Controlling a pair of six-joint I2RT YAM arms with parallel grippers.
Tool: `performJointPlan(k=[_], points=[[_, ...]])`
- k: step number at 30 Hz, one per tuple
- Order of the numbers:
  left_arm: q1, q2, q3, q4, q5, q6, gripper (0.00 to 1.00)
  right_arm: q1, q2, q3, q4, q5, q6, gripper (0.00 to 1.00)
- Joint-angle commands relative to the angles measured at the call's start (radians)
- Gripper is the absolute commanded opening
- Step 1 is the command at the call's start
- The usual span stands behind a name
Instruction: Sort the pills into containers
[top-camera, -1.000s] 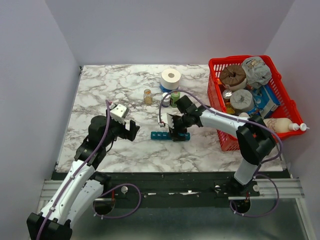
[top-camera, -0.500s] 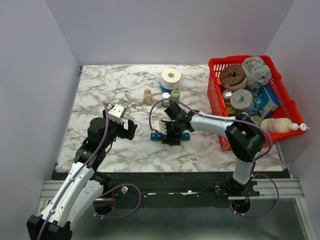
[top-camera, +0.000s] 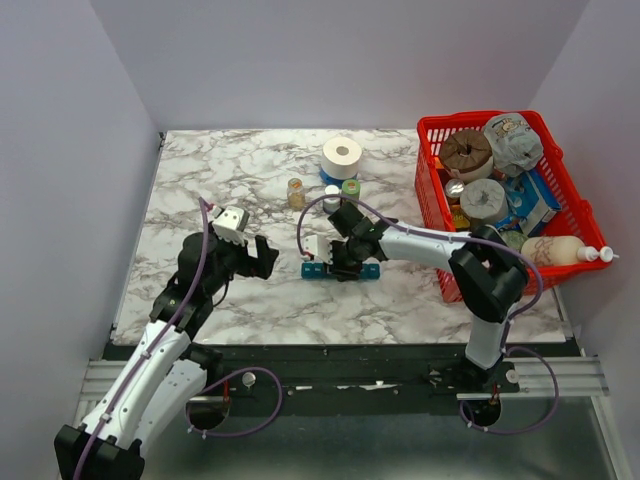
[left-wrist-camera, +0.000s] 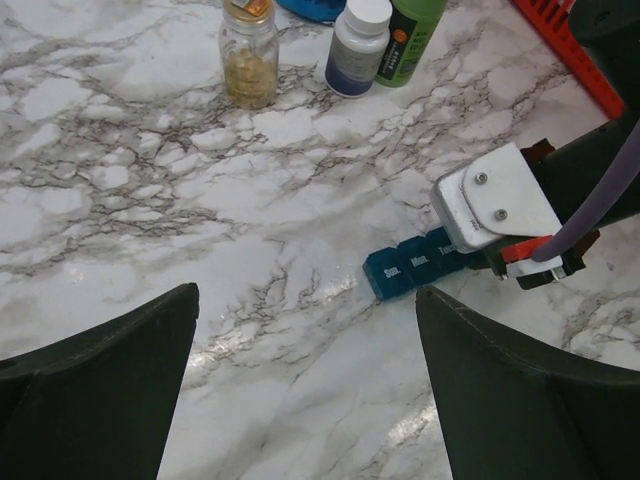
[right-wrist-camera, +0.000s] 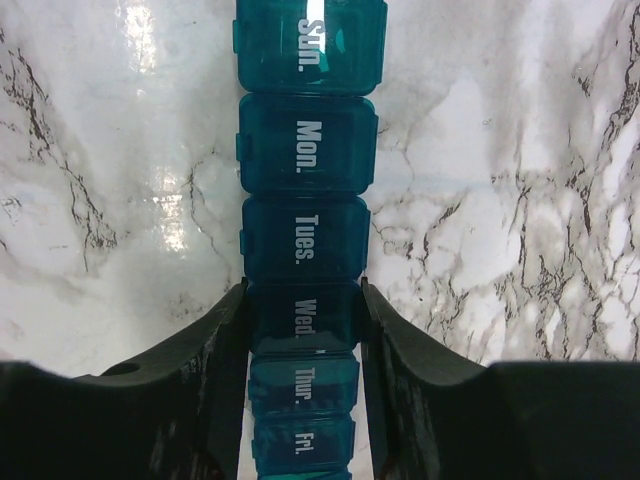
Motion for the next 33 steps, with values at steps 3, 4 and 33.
performJointPlan(k=[3, 4, 33], points=[[0.001, -0.005, 0.001, -0.009, 0.088, -0.317, 0.99, 0.006, -0.114, -0.035, -0.004, -0.082, -0.014, 0.34], [0.001, -0.007, -0.008, -0.002, 0.1, -0.344, 0.99, 0.002, -0.142, -0.035, -0.014, -0.091, -0.017, 0.34], [0.044, 0.219, -0.263, 0.627, 0.458, -0.951, 0.69, 0.006, -0.309, 0.017, -0.04, -0.279, 0.019, 0.33]])
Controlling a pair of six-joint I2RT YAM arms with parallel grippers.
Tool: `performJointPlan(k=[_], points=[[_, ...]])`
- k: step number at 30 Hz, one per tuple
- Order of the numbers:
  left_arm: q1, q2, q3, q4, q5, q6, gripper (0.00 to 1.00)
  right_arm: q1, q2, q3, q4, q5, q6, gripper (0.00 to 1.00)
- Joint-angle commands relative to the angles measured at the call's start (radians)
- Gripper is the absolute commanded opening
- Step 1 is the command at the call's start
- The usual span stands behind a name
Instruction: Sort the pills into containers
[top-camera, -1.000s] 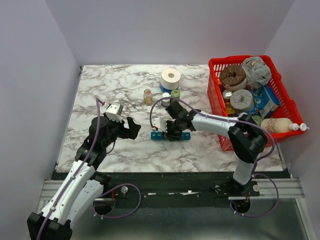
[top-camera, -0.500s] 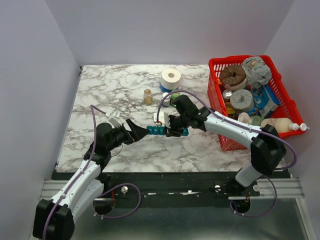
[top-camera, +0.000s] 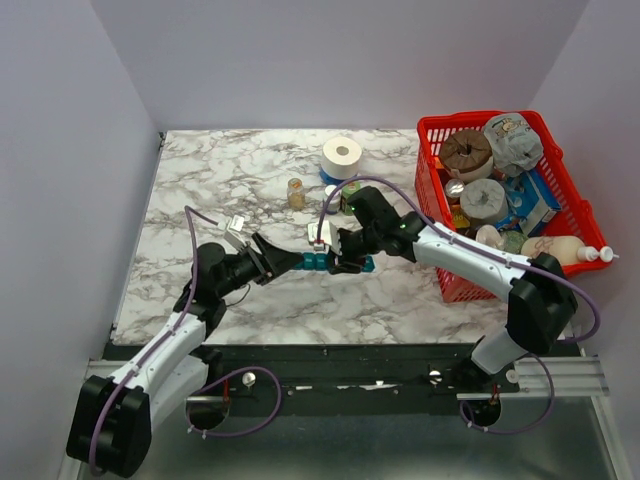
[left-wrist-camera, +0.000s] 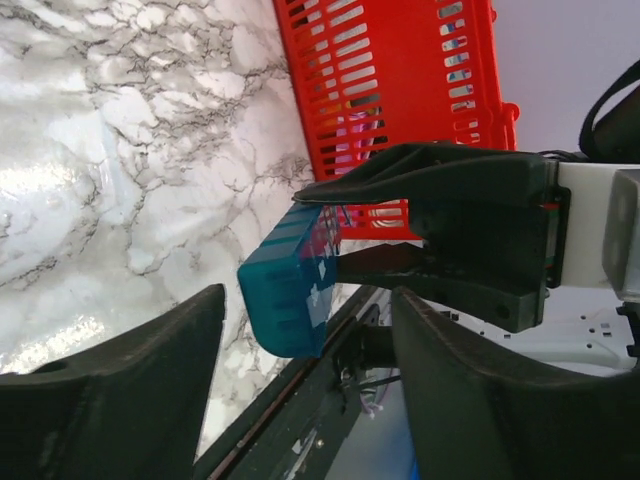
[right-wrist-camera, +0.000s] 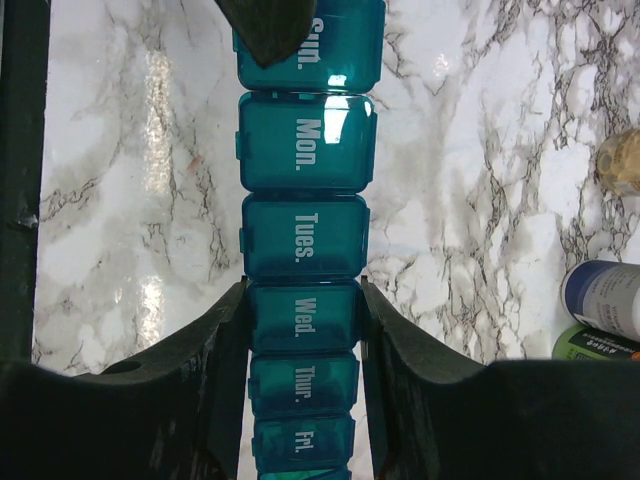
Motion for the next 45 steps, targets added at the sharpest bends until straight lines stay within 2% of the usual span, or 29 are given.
performJointPlan(k=[1, 4, 7, 8, 10, 14, 19, 23, 27, 32, 37, 42, 44, 45], points=[[0.005, 0.041, 0.006, 0.043, 0.043, -0.021, 0.67, 0.009, -0.017, 0.034, -0.011, -0.052, 0.014, 0.33], [0.004, 0.061, 0.01, 0.052, 0.044, -0.023, 0.6, 0.017, -0.015, 0.031, -0.011, -0.057, 0.018, 0.33], [0.004, 0.079, 0.016, 0.054, 0.049, -0.018, 0.5, 0.028, -0.009, 0.028, -0.01, -0.059, 0.021, 0.33], [0.005, 0.084, 0.018, 0.052, 0.056, -0.018, 0.42, 0.029, -0.009, 0.029, -0.01, -0.06, 0.021, 0.33], [0.004, 0.09, 0.016, 0.045, 0.06, -0.012, 0.36, 0.029, -0.006, 0.028, -0.008, -0.059, 0.024, 0.33], [0.004, 0.089, 0.007, 0.032, 0.067, 0.009, 0.0, 0.031, -0.011, 0.031, -0.019, -0.086, 0.024, 0.33], [0.014, 0.057, 0.015, -0.059, 0.076, 0.071, 0.0, 0.029, -0.012, 0.043, -0.079, -0.177, 0.028, 0.33], [0.049, 0.029, 0.013, -0.093, 0.118, 0.094, 0.0, 0.013, 0.005, 0.089, -0.201, -0.265, 0.002, 0.34], [0.086, 0.006, 0.006, -0.112, 0.161, 0.107, 0.0, -0.021, 0.057, 0.191, -0.346, -0.287, -0.039, 0.42], [0.106, -0.002, -0.004, -0.116, 0.188, 0.104, 0.0, -0.05, 0.048, 0.244, -0.312, -0.197, 0.048, 0.6], [0.114, 0.001, -0.013, -0.1, 0.193, 0.092, 0.0, -0.052, 0.028, 0.261, -0.259, -0.114, 0.114, 0.63], [0.122, 0.004, -0.018, -0.075, 0.199, 0.069, 0.0, -0.052, 0.023, 0.224, -0.133, 0.05, 0.206, 0.59], [0.132, 0.004, -0.021, -0.078, 0.196, 0.066, 0.0, -0.05, 0.011, 0.221, -0.184, -0.026, 0.147, 0.61], [0.137, 0.004, -0.024, -0.081, 0.193, 0.06, 0.0, -0.05, 0.002, 0.218, -0.211, -0.137, 0.115, 0.62]])
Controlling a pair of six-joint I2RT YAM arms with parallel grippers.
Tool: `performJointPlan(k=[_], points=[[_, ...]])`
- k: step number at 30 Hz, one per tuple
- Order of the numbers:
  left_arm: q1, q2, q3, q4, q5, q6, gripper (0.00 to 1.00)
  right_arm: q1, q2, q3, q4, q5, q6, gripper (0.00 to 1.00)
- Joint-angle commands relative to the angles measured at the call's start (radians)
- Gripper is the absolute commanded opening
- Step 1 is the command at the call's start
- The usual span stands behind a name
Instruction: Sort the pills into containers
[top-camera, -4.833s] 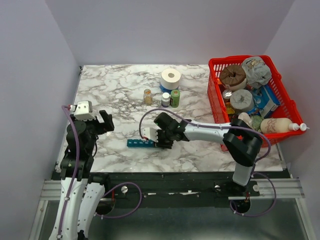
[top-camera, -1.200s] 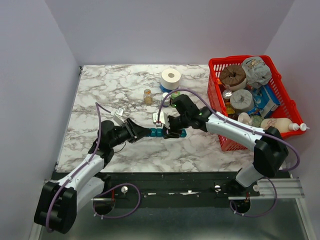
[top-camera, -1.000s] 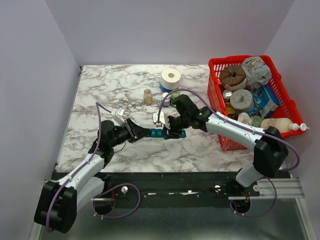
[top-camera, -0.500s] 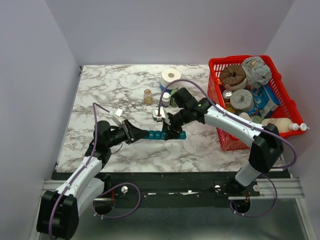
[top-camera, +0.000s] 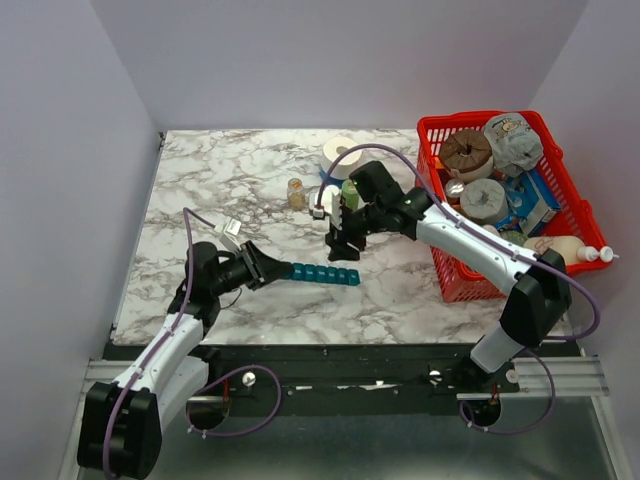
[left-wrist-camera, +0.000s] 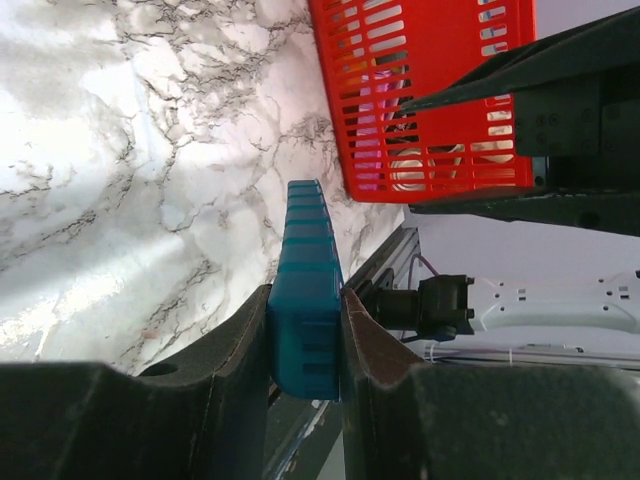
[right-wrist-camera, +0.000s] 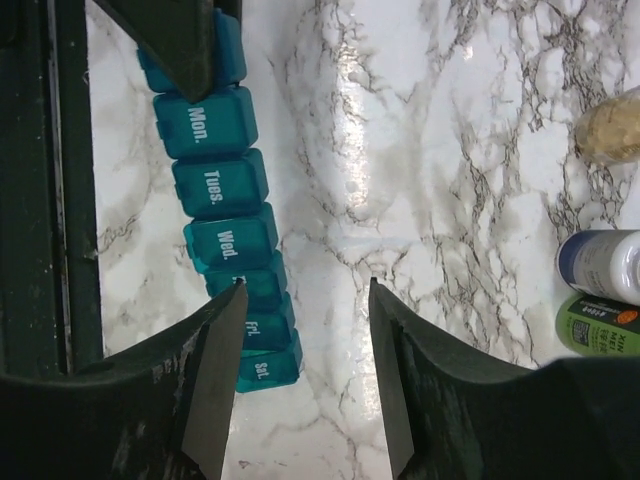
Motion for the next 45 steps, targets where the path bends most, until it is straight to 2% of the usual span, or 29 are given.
performJointPlan(k=[1, 3, 4, 12, 21, 45], points=[[0.026, 0.001, -0.024, 0.027, 0.02, -0.028, 0.0, 0.004, -0.065, -0.017, -0.043, -0.148, -0.068, 0.65], [0.036, 0.002, -0.035, 0.039, 0.014, -0.043, 0.0, 0.023, -0.084, -0.064, -0.074, -0.207, -0.136, 0.73], [0.038, 0.007, -0.04, 0.06, 0.013, -0.066, 0.0, 0.035, -0.096, -0.084, -0.066, -0.199, -0.148, 0.74], [0.046, 0.032, -0.055, 0.128, 0.011, -0.143, 0.0, 0.161, -0.049, -0.163, 0.17, 0.121, -0.053, 0.76], [0.05, 0.013, -0.077, 0.162, 0.008, -0.191, 0.0, 0.199, 0.008, -0.17, 0.262, 0.292, -0.019, 0.77], [0.073, 0.027, -0.1, 0.156, 0.054, -0.152, 0.0, 0.198, -0.013, -0.14, 0.271, 0.428, -0.001, 0.71]])
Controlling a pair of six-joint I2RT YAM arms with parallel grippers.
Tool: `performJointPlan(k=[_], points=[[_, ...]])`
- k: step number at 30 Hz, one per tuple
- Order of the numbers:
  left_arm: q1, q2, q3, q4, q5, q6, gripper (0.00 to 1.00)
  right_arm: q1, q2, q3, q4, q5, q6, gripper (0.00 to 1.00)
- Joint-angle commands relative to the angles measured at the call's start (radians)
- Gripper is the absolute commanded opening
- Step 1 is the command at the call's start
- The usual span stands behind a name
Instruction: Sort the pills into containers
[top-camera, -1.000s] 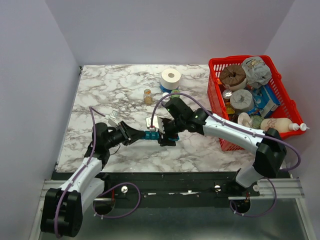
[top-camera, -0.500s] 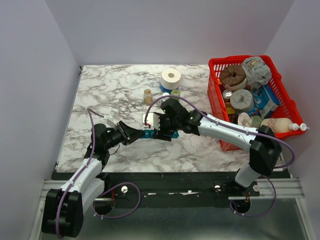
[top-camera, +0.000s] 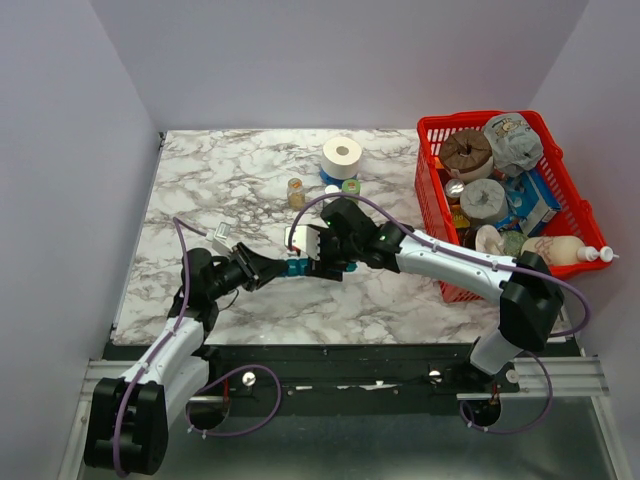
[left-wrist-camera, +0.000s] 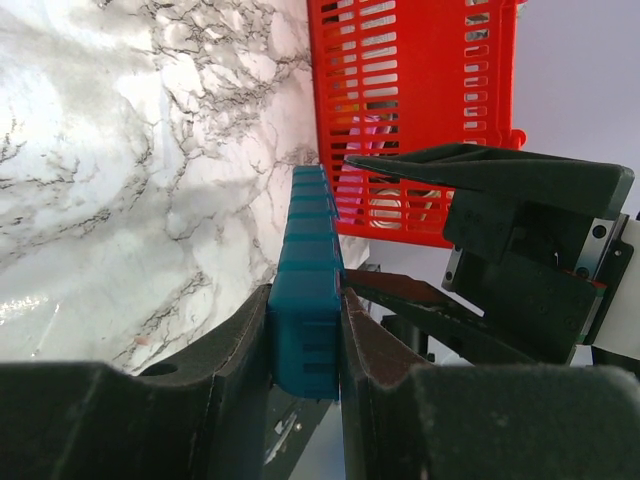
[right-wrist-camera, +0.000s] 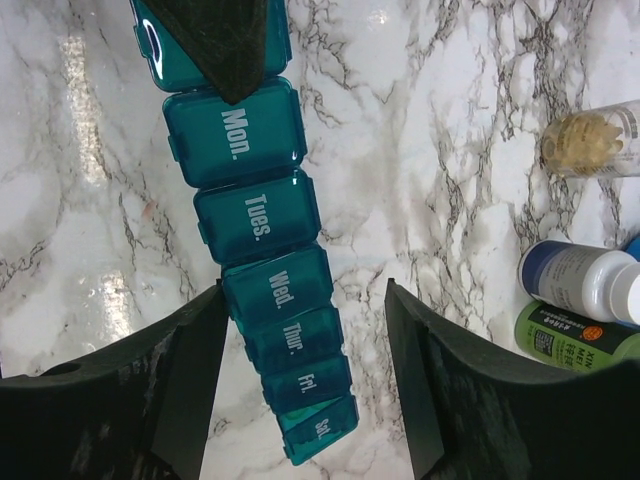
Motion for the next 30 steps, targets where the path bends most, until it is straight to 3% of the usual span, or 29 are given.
performJointPlan(k=[1, 16, 30], points=[[0.006, 0.004, -0.016, 0.002, 0.054, 0.028, 0.0, 0.0, -0.016, 0.027, 0.023, 0.072, 0.014, 0.7], [0.011, 0.025, -0.019, -0.008, 0.055, 0.053, 0.0, -0.006, -0.036, 0.05, 0.018, 0.065, 0.049, 0.68], [0.012, 0.026, -0.015, 0.041, 0.121, 0.033, 0.0, -0.018, 0.069, 0.1, 0.043, 0.158, 0.089, 0.61]])
